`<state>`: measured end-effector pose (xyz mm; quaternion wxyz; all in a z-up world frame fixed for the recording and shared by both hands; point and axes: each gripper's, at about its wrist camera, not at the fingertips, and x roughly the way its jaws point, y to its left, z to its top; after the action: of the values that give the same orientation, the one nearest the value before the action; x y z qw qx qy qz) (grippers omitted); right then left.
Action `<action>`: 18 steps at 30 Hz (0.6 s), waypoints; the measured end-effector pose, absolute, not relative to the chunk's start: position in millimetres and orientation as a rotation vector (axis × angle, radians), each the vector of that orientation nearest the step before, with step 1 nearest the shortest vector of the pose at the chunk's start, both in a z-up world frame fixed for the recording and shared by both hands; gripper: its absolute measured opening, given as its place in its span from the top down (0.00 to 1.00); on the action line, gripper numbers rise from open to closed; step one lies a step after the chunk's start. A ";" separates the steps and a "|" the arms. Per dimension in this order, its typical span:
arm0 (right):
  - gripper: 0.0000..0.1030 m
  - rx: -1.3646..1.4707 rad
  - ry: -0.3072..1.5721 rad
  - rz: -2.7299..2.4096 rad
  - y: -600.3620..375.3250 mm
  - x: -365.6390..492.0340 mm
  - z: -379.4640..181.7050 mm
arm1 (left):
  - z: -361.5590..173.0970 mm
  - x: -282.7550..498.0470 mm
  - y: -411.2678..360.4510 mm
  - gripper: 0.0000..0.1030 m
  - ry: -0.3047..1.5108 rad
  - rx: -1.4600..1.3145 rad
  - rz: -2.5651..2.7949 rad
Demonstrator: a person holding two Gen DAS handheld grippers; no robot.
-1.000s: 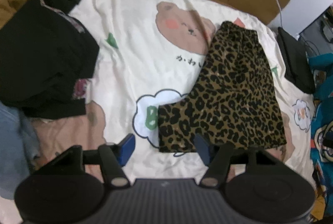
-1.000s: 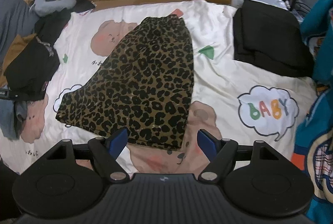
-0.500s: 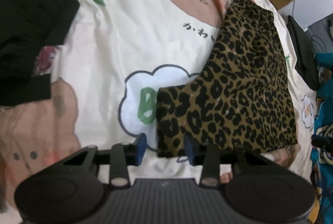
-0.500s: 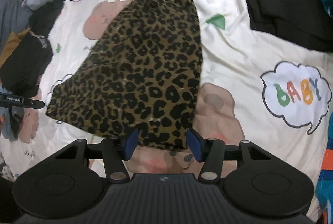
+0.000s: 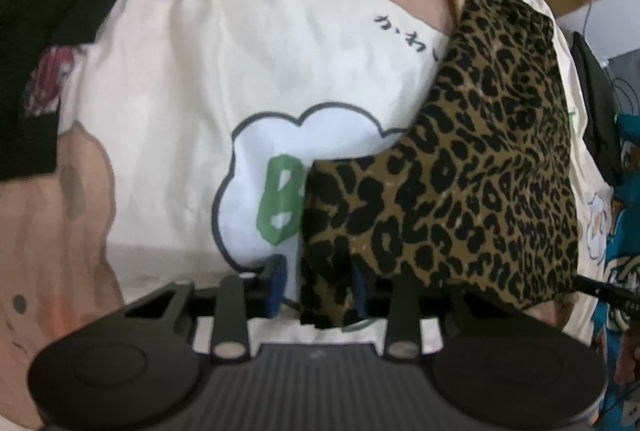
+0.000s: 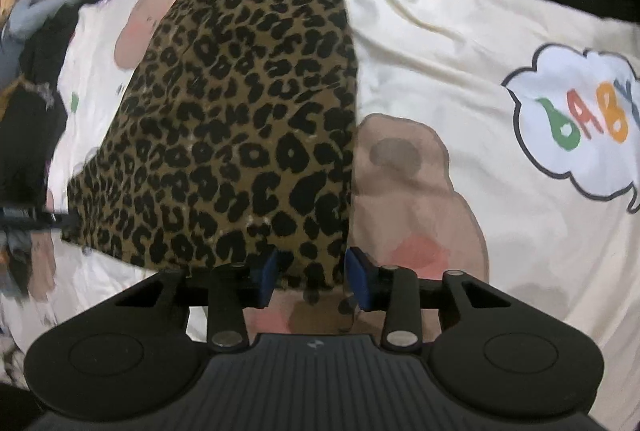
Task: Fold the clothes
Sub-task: 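Grasp the edge of the folded leopard-print pants with both grippers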
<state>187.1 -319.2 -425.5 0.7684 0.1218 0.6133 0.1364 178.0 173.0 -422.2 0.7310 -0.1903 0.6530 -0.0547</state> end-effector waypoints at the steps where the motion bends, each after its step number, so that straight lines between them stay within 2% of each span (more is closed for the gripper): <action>1: 0.56 0.279 1.334 0.285 -320.9 188.0 -427.6 | -422.3 177.0 173.8 0.68 1.435 -0.430 -0.121; 2: 0.56 0.295 1.339 0.274 -322.9 188.5 -430.2 | -422.3 176.1 174.5 0.70 1.432 -0.441 -0.121; 4: 0.56 0.322 1.353 0.258 -326.7 188.7 -435.8 | -421.0 174.9 175.3 0.81 1.426 -0.452 -0.126; 7: 0.59 0.353 1.371 0.240 -331.3 188.6 -445.3 | -417.3 172.9 173.9 0.84 1.408 -0.443 -0.140; 8: 0.62 0.363 1.372 0.237 -332.2 188.4 -447.4 | -416.6 172.1 172.4 0.84 1.404 -0.433 -0.142; 9: 0.72 0.373 1.372 0.234 -332.8 188.0 -448.6 | -415.8 171.2 170.9 0.84 1.400 -0.424 -0.145; 10: 0.75 0.382 1.372 0.236 -333.2 187.3 -448.9 | -415.1 170.6 169.8 0.84 1.397 -0.420 -0.146; 11: 0.84 0.392 1.372 0.246 -333.2 186.4 -448.2 | -414.8 171.0 168.6 0.84 1.399 -0.407 -0.148; 13: 0.87 0.396 1.368 0.251 -332.9 184.6 -446.3 | -416.2 172.7 166.0 0.70 1.411 -0.374 -0.144; 16: 0.87 0.393 1.367 0.250 -332.5 183.6 -444.3 | -420.3 174.0 165.8 0.62 1.427 -0.356 -0.126; 18: 0.83 0.381 1.373 0.249 -331.8 185.3 -444.4 | -422.9 174.1 168.7 0.60 1.430 -0.389 -0.121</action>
<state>185.3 -331.8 -444.4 0.7496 0.1745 0.6283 0.1138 174.1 168.7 -422.9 0.7362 -0.1773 0.6508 -0.0549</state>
